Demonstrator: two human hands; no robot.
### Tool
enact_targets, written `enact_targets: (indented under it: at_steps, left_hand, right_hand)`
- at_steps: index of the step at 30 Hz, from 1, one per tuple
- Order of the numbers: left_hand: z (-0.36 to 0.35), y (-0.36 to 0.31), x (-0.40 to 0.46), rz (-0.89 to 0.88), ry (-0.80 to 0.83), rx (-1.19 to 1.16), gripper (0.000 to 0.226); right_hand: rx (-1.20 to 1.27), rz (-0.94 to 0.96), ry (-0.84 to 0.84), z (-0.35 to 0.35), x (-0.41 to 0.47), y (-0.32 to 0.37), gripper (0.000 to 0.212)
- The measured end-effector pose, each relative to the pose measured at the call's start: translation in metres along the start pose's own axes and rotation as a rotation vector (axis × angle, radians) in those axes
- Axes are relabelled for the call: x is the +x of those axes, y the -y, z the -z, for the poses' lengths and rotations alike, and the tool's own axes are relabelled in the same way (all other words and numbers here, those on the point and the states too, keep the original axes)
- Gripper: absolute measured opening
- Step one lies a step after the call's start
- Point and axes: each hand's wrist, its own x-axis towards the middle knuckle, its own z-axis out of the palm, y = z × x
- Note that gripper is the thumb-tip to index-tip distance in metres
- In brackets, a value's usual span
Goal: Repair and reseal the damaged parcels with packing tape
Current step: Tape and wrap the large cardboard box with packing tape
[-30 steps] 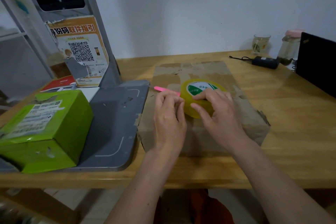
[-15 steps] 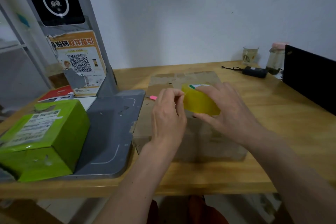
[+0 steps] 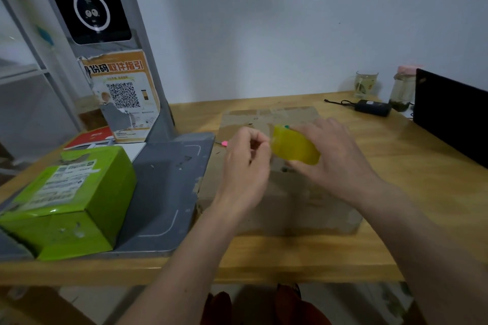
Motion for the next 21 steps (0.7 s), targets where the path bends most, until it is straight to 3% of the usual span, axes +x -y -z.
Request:
enact_targets:
  at_steps: [5, 10, 14, 19, 21]
  left_hand:
    - [-0.004, 0.002, -0.001, 0.032, -0.028, -0.053, 0.022]
    - [-0.001, 0.015, 0.002, 0.071, -0.081, -0.219, 0.022]
    - [0.004, 0.02, 0.0, 0.072, -0.121, -0.218, 0.018]
    - [0.012, 0.02, 0.003, 0.157, -0.135, -0.255, 0.042]
    - [0.011, 0.019, 0.004, 0.137, -0.152, -0.248, 0.027]
  right_hand:
    - [-0.076, -0.016, -0.014, -0.005, -0.002, 0.004, 0.064]
    - [-0.13, 0.004, -0.001, -0.008, -0.01, 0.011, 0.064]
    - [0.004, -0.064, 0.168, 0.002, -0.013, 0.007, 0.076]
    - [0.251, -0.133, 0.304, 0.0, -0.018, -0.02, 0.047]
    - [0.334, -0.159, 0.312, 0.0, -0.016, -0.021, 0.045]
